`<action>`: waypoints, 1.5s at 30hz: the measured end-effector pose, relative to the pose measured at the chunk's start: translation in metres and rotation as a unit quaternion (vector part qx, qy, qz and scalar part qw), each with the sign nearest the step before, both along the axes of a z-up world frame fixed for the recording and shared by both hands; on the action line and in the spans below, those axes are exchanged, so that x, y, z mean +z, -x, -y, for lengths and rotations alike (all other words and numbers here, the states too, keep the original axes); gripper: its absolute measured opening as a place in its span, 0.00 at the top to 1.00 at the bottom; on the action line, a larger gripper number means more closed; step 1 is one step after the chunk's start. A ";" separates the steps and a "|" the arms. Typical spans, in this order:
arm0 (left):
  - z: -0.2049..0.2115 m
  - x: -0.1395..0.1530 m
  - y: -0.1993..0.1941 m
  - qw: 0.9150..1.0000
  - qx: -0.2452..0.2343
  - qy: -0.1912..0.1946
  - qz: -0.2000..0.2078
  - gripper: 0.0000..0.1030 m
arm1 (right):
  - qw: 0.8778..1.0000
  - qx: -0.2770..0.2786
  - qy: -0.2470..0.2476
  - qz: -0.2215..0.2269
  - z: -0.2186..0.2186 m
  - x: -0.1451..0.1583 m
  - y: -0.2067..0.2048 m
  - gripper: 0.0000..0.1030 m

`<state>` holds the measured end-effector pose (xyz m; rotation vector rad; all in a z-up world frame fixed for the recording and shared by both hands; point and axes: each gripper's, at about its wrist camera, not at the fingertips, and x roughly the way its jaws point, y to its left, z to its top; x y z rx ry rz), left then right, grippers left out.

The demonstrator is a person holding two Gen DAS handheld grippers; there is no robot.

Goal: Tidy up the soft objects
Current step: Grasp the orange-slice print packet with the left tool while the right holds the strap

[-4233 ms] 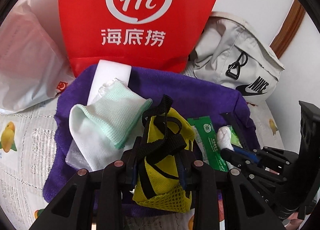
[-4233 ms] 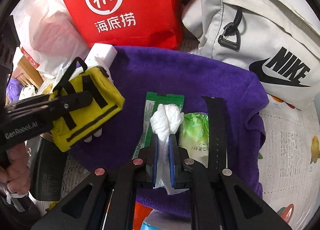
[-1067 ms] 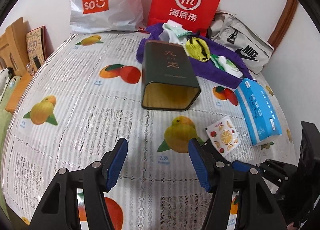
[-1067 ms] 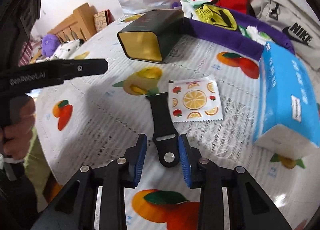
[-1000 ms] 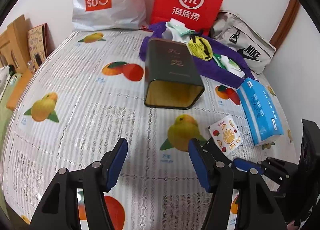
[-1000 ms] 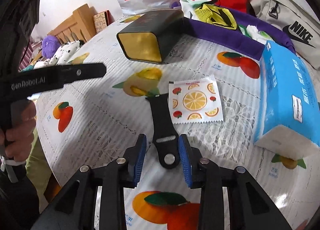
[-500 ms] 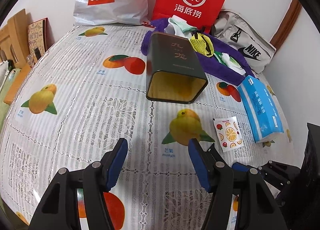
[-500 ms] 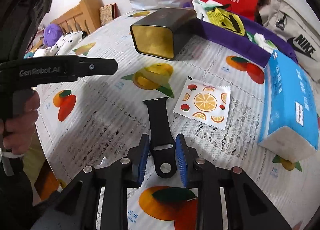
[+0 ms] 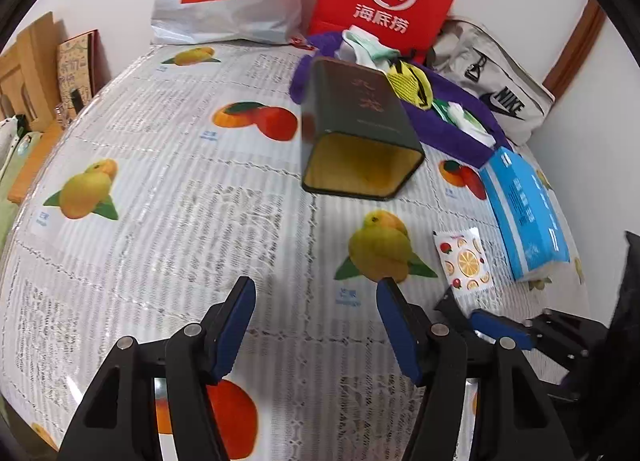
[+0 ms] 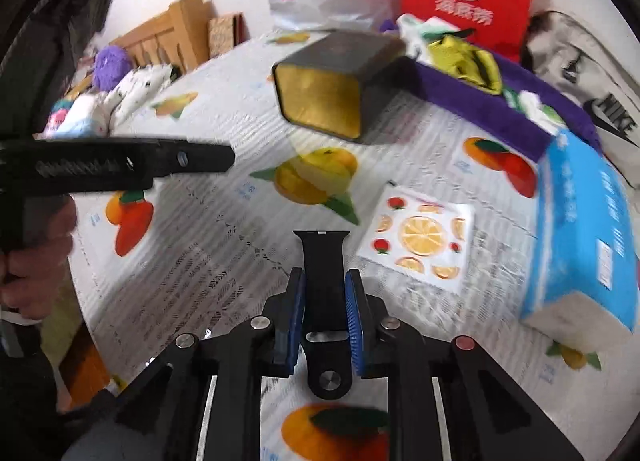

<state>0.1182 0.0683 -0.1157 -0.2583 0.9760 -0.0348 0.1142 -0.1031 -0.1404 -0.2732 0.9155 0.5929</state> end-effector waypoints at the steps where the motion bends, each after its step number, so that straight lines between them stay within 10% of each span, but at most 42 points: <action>1: 0.003 -0.001 -0.001 1.000 -0.004 0.003 -0.001 0.41 | 1.000 -0.004 -0.004 0.001 0.004 0.004 0.003 0.81; 18: 0.114 -0.016 -0.043 0.994 -0.105 0.009 -0.003 0.25 | 0.991 -0.131 -0.018 0.000 0.117 0.012 0.031 0.81; 32: 0.158 -0.026 -0.056 0.988 -0.091 -0.120 0.023 0.15 | 0.983 -0.182 -0.029 -0.011 0.155 0.006 0.021 0.80; 45: 0.137 -0.020 -0.045 0.990 -0.109 -0.079 0.048 0.67 | 0.983 -0.178 -0.029 -0.021 0.147 -0.003 0.019 0.80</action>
